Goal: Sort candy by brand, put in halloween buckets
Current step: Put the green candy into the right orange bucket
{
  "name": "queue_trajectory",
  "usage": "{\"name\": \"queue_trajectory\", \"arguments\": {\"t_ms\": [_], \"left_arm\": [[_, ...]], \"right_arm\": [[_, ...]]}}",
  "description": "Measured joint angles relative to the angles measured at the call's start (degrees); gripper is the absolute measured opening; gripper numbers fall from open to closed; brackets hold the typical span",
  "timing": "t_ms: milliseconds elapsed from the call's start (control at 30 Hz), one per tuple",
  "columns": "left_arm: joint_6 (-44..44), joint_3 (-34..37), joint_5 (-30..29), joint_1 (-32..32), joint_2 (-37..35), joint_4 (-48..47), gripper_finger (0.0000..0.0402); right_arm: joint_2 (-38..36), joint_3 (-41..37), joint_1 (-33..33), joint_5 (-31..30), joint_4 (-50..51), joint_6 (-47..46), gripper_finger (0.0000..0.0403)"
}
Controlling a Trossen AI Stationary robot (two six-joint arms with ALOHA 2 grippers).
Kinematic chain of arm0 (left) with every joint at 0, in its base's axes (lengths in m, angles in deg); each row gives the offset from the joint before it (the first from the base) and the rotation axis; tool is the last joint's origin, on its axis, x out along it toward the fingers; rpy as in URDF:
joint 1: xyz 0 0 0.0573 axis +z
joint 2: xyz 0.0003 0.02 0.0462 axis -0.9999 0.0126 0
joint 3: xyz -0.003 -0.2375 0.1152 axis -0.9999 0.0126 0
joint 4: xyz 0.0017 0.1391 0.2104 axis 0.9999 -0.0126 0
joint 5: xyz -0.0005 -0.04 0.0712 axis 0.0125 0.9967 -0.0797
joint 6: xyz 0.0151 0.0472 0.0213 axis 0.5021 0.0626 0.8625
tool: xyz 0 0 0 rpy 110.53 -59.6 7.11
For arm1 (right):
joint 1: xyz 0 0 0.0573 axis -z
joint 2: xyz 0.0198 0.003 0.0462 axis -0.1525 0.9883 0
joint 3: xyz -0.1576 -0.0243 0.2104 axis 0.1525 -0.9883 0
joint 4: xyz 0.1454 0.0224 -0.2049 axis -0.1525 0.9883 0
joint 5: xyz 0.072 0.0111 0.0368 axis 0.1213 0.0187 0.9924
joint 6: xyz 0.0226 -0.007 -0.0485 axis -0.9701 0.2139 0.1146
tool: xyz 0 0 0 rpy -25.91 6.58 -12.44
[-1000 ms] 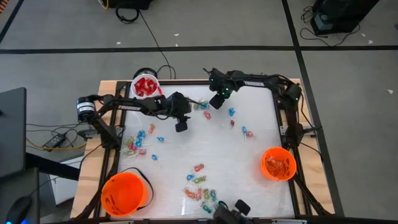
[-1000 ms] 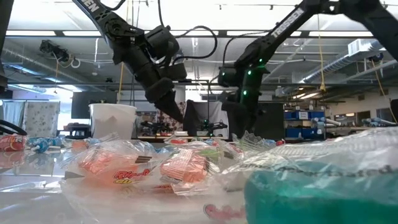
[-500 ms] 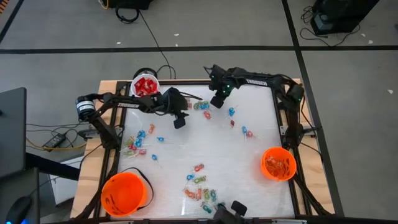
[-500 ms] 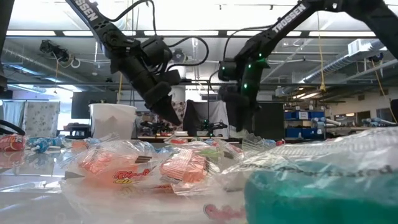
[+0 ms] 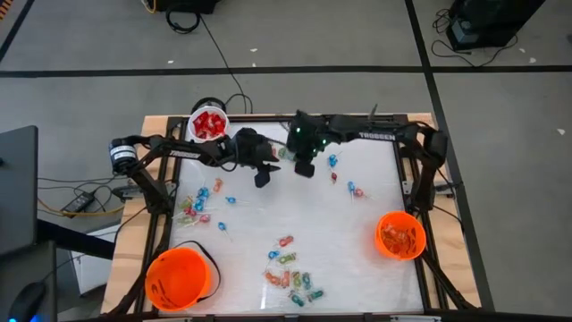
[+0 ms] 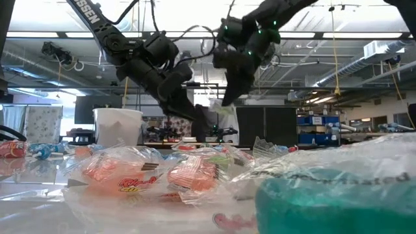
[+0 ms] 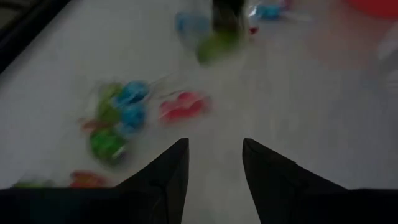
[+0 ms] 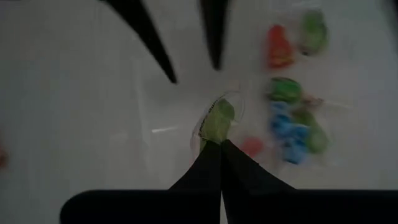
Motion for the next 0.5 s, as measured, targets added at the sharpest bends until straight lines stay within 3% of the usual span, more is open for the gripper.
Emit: {"name": "queue_trajectory", "arguments": {"t_ms": [133, 333, 500], "left_arm": [[0.01, 0.00, 0.55, -1.65, 0.00, 0.55, 0.0156], [0.01, 0.00, 0.50, -2.34, 0.00, -1.57, 0.0156], [-0.01, 0.00, -0.56, -2.34, 0.00, -2.00, 0.0156]], "right_arm": [[-0.28, 0.00, -4.64, -3.34, 2.15, -0.53, 0.0004], [-3.56, -0.44, -10.61, -9.62, 14.98, -3.75, 0.0004], [-11.03, -4.18, -16.61, -9.06, 19.31, -6.94, 0.0003]]}}
